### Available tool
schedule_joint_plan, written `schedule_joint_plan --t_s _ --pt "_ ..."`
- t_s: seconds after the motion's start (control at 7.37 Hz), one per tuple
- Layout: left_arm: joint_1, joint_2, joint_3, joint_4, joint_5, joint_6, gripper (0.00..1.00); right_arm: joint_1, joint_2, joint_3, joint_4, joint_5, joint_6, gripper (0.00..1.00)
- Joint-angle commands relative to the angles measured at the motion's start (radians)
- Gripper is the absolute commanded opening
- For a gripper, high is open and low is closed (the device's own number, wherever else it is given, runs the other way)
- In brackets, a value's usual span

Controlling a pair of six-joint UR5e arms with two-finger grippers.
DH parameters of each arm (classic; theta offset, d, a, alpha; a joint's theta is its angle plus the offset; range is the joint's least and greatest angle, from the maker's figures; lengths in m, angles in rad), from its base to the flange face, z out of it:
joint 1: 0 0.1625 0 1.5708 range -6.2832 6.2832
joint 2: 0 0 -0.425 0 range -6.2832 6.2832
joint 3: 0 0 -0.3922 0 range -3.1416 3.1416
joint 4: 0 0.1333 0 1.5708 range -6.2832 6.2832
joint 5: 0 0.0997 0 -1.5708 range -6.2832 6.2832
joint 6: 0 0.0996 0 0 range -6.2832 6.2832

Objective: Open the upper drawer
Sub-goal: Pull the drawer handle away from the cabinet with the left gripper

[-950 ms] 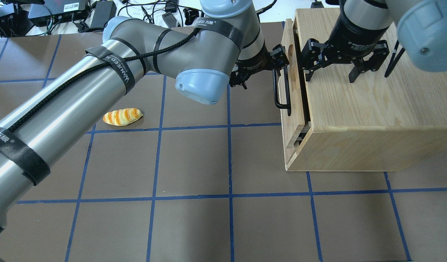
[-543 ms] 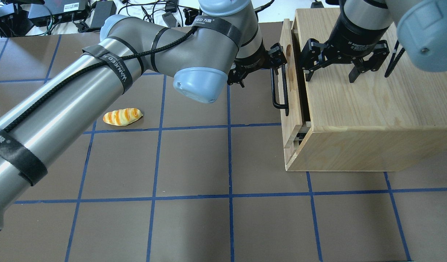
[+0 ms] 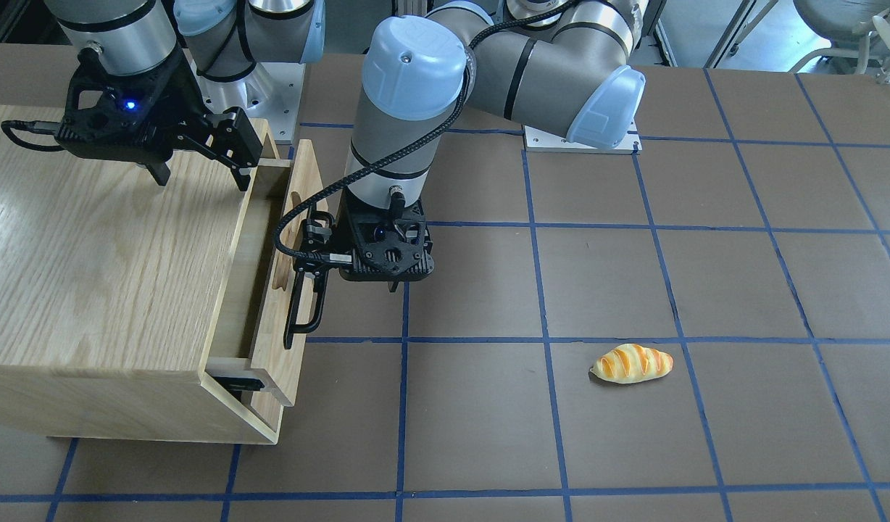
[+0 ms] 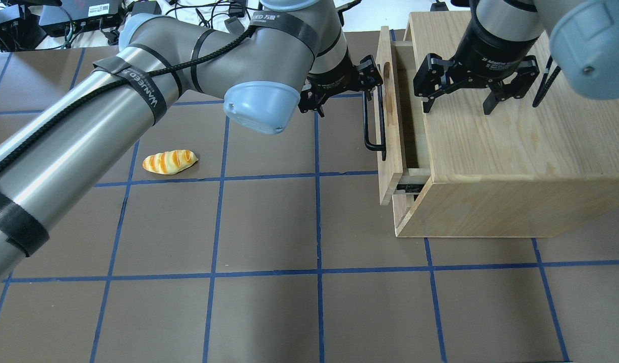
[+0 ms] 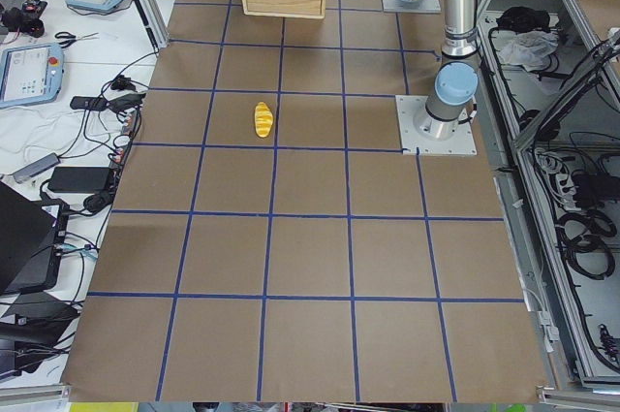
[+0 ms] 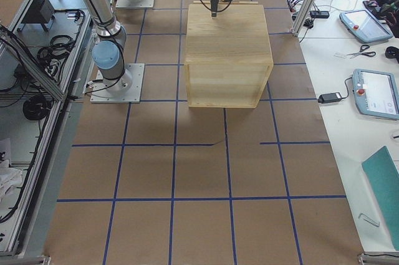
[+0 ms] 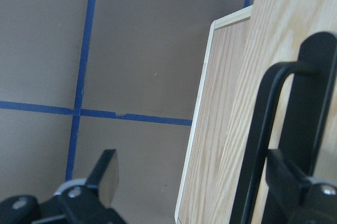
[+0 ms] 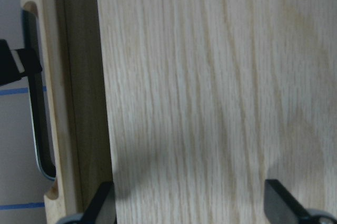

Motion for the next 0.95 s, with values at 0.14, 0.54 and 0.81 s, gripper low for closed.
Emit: schedule_joint_plan --t_s 0.14,0.54,0.81 --pt "0.034 0.006 0.0 -0.009 0.005 0.043 1.0 0.0 0.0 0.0 0.0 0.001 0.0 1.0" --pt "0.068 0.015 0.0 -0.039 0.005 0.066 1.0 0.0 0.0 0.0 0.0 -0.001 0.0 1.0" --pt "0.086 0.02 0.002 -0.05 0.004 0.072 1.0 0.0 0.0 0.0 0.0 0.001 0.0 1.0"
